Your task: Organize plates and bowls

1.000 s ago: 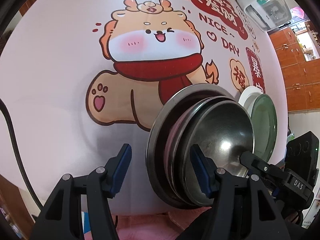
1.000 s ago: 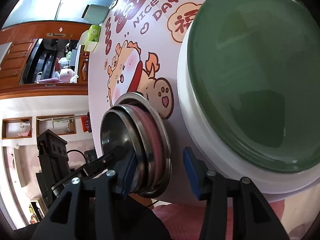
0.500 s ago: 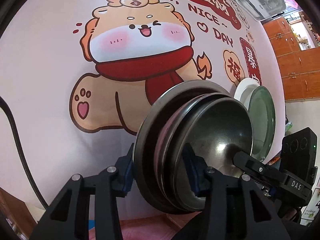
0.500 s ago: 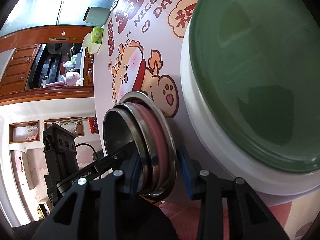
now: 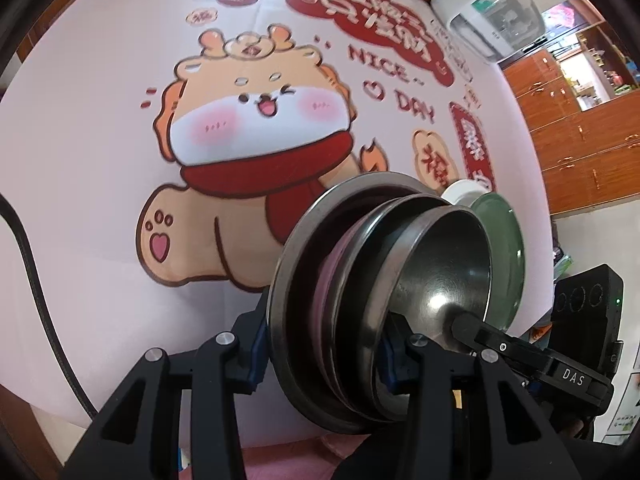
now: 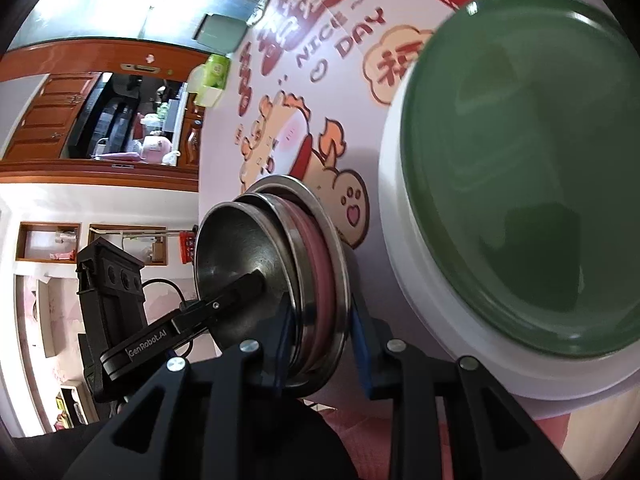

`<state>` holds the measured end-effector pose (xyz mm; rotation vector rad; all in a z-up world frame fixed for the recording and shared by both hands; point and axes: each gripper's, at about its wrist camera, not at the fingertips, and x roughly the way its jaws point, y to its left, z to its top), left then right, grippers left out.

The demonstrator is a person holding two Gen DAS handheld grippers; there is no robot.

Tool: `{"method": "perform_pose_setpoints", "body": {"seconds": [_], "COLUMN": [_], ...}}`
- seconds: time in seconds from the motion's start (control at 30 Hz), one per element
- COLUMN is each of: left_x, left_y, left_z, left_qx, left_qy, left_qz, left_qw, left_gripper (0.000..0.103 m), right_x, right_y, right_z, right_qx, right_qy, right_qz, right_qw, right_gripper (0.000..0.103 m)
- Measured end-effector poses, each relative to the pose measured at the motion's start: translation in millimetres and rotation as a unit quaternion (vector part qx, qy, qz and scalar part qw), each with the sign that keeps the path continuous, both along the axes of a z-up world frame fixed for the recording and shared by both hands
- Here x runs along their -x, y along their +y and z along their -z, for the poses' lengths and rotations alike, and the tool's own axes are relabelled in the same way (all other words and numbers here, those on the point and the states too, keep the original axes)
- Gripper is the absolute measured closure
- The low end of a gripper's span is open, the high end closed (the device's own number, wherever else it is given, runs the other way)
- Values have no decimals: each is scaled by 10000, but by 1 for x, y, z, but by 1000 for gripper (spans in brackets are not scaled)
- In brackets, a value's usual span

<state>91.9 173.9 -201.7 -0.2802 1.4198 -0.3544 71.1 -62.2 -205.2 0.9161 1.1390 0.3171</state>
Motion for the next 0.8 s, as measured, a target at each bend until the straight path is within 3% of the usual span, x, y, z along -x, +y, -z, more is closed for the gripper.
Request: {"method": "perform_pose_setpoints", "body": {"seconds": [0.37,0.8], "left_x": [4,7], "left_y": [-21,-78], "left_z": [-29,-42], "left_qx": [346,610], "left_qy": [-597,-817], "left_qz": [52,396], "left_qw": [9976,9940], "left_gripper": [62,62], "right_x": [13,40], "right_y": [-22,-72], "right_z": [-30,-52], "right_qx": [241,452], "right_qy": [-672,-1079], "right_qz": [137,549], "right_qw": [9974,9916], "right_gripper": [77,77]}}
